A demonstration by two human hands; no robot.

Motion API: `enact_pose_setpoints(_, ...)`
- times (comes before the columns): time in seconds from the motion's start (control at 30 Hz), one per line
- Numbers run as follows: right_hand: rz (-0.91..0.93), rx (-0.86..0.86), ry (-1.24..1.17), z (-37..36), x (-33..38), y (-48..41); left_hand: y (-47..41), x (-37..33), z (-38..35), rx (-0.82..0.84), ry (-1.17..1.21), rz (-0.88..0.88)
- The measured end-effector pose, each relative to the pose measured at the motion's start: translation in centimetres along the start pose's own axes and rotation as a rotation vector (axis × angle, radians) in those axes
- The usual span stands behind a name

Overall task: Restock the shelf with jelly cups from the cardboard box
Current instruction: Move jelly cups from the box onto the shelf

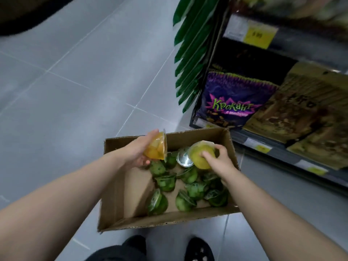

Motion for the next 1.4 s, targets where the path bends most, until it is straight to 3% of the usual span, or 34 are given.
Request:
enact_pose_setpoints(0.13, -0.08, 0.076, -0.469, 2.9, 5.4, 9.4, 7.6, -5.7, -2.2, 0.041, -0.004, 0.031)
enact_pose_setpoints(0.2, -0.046, 0.04, -0.534, 5.1, 8.3, 13.4, 11.4, -8.0, -3.1, 0.049, -0.016, 0.031)
enact_pose_setpoints(0.4, 0.135, -0.078, -0.548, 16.7, 22.6, 29.3, 28.3, -22.8, -6.0, 0.067, 0.068, -0.068)
enact_pose_setpoints(0.57, 0.257, -0.135, -0.56, 24.6, 32.4, 40.4, 42.2, -34.1, -9.0, 0.235, 0.229, -0.164)
enact_pose_setpoints(0.7, 0.41, -0.171, -0.65, 29.7, 37.8, 47.5, 51.9, -40.9, -11.1, 0.319, 0.159, -0.365)
enact_pose_setpoints(0.83, 0.592, -0.203, -0.578, 34.8, 42.3, 54.1, 60.3, -45.9, -14.5, 0.349, 0.076, -0.563)
enact_pose_setpoints(1.13, 0.847, -0.33, -0.587, 42.9, 48.8, 64.1, 70.8, -52.5, -18.0, 0.127, 0.057, -0.836)
enact_pose_setpoints(1.4, 1.151, -0.56, -0.416, 46.7, 57.4, 67.9, 73.3, -61.4, -15.4, 0.079, 0.059, -1.029)
Point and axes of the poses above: each hand's wrist, its own y-axis away from the middle knuckle, its own z-axis out of the back of the hand, x = y × z, the point moved 10 cm from there along -y, towards the middle knuckle, and after that the axes turned 3 degrees about z, right-handed, at the moved point
